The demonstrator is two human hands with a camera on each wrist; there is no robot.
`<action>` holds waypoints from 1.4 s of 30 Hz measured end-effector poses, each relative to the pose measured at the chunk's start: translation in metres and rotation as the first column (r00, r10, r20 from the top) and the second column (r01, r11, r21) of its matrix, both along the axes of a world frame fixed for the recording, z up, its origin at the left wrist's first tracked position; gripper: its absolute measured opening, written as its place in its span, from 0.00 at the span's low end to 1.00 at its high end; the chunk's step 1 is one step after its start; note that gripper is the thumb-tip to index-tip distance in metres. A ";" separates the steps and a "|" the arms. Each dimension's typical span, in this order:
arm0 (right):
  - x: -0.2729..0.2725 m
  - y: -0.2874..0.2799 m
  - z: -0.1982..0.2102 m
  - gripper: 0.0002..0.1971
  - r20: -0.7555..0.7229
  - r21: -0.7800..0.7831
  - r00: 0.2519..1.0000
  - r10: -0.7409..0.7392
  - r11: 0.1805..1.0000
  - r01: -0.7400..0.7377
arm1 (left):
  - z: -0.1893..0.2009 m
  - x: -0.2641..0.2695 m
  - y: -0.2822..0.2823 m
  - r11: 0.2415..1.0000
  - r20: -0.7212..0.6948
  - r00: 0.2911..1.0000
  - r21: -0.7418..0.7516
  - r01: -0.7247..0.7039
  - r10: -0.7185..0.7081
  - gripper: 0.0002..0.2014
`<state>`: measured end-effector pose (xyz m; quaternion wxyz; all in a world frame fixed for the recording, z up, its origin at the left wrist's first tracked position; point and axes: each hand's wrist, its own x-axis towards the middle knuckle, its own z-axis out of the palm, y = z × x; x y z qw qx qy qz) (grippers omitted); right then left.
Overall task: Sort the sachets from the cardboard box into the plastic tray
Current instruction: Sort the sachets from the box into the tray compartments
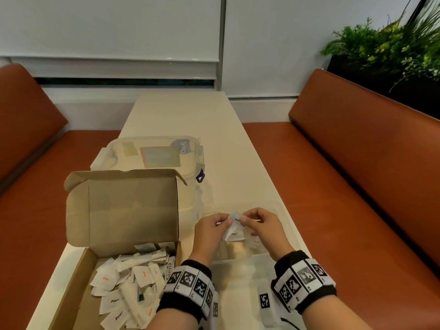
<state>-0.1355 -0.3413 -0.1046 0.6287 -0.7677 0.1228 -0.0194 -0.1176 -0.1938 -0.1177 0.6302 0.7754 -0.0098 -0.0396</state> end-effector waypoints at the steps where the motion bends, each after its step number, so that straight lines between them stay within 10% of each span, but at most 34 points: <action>1: 0.001 -0.001 0.002 0.04 0.030 -0.070 0.999 0.019 0.997 -0.017 | -0.001 0.000 0.000 1.000 0.007 1.000 0.013 0.014 -0.014 0.05; 11: 0.009 -0.002 -0.004 0.04 -0.014 -0.418 0.989 0.146 0.898 -0.138 | -0.005 -0.002 0.000 0.996 0.019 0.996 -0.008 -0.088 0.088 0.10; 24: 0.037 0.019 0.000 0.08 -0.300 -0.846 0.834 0.462 0.276 -0.457 | -0.005 -0.002 0.000 0.979 0.047 0.978 -0.028 -0.201 0.202 0.18; 42: 0.026 0.016 -0.016 0.10 -0.227 -0.893 0.891 0.394 0.282 -0.352 | -0.007 -0.001 0.001 0.990 0.034 0.989 0.021 -0.143 0.142 0.18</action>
